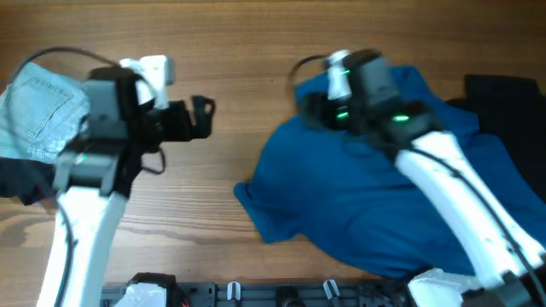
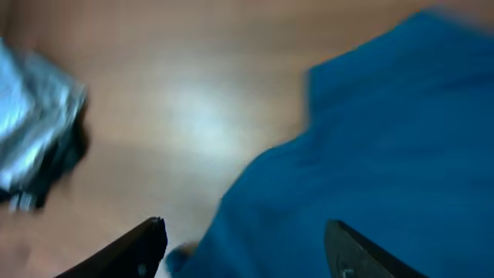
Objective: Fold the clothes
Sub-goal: 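Grasp the shirt's left edge with the left gripper and pull it left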
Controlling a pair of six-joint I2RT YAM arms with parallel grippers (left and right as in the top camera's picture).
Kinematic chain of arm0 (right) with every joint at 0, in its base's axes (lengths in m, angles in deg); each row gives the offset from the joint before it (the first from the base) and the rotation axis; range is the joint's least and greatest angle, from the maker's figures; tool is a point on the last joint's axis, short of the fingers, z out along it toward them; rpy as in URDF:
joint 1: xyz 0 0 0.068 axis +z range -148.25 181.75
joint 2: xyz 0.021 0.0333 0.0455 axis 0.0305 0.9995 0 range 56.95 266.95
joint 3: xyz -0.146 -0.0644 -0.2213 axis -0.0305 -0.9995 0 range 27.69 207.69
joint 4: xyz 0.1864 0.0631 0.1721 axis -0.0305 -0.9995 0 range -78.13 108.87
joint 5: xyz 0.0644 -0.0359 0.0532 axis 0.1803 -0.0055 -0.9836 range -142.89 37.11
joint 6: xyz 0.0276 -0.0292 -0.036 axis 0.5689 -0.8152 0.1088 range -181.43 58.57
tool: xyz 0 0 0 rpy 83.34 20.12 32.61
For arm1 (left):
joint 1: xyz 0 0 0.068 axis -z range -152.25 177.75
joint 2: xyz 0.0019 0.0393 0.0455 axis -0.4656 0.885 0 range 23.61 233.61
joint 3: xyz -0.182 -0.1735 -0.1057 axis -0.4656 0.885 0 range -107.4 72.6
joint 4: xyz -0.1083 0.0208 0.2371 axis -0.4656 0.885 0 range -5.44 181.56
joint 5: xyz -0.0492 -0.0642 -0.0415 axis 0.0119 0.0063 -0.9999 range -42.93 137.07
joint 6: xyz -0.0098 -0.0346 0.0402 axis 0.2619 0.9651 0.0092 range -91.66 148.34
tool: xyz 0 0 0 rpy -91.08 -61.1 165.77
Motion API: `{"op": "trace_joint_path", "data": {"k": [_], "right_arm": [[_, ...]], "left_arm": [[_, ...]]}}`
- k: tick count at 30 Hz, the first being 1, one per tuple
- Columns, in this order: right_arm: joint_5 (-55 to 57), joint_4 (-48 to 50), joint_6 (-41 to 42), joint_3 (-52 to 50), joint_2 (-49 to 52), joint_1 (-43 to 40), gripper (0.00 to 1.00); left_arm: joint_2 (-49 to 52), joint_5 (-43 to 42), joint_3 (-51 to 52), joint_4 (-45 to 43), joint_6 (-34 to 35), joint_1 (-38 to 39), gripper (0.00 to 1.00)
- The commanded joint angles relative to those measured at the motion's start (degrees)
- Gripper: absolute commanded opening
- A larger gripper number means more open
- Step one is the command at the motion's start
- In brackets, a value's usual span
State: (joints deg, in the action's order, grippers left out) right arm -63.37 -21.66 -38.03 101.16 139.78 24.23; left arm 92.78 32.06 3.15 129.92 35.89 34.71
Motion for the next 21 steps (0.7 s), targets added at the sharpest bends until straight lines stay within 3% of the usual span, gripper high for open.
{"op": "trace_joint_path", "data": {"k": [1, 5, 10, 21], "right_arm": [[1.49, -4.15, 2.27, 1.81, -6.49, -7.82, 0.71], [1.53, -10.19, 2.1, 1.81, -9.94, -11.96, 0.74], [1.49, -14.58, 2.32, 1.81, -9.92, -11.96, 0.75], [1.4, -16.46, 3.82, 1.81, -9.92, -11.96, 0.75]], "left_arm": [[12.63, -1.27, -0.55, -4.81, -5.57, 8.44, 0.99], [33.7, -0.98, -0.55, -23.78, -10.25, 19.58, 0.98], [45.24, 1.16, -0.55, -41.22, -9.77, 24.63, 1.0], [51.71, 6.12, -0.55, -49.16, -6.62, 25.03, 0.95]]}}
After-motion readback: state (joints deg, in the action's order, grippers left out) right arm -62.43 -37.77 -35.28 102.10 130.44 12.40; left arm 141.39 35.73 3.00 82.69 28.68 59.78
